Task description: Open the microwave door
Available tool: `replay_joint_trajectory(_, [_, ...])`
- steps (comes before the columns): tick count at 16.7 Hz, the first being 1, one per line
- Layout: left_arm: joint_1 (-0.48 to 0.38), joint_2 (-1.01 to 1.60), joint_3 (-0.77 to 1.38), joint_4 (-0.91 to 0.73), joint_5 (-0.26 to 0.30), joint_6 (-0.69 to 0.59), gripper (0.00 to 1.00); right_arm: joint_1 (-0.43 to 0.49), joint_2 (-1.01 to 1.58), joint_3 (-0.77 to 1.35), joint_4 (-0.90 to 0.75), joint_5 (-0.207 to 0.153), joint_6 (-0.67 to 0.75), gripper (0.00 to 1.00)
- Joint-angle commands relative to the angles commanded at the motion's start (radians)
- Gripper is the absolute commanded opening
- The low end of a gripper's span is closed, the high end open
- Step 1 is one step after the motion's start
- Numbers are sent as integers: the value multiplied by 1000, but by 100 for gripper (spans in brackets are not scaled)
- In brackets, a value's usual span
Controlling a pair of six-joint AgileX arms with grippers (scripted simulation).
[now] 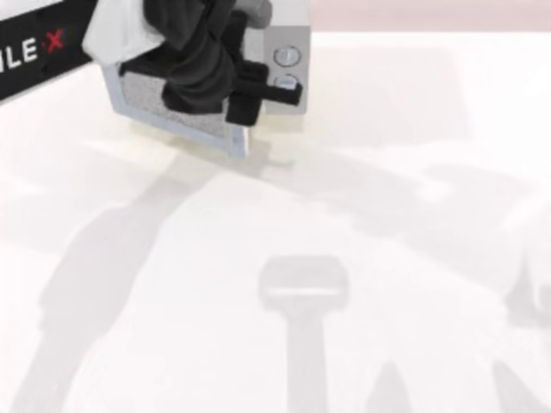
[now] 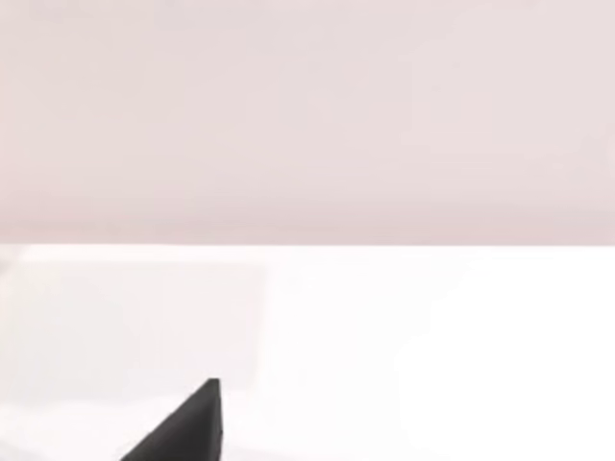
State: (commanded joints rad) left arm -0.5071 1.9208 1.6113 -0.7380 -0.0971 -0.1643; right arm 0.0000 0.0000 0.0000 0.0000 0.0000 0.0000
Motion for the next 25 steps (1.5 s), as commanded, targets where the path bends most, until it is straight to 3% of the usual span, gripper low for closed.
replay_joint_trajectory(5, [-10,3,-5,1,12,-3,0,0,0,0,0,0,0,100])
replay_joint_trajectory(12, [34,-80,-108,34,74,128,0,0,0,0,0,0,0,100])
replay_joint_trajectory(25, [35,-82,-109,35,75,130,0,0,0,0,0,0,0,100])
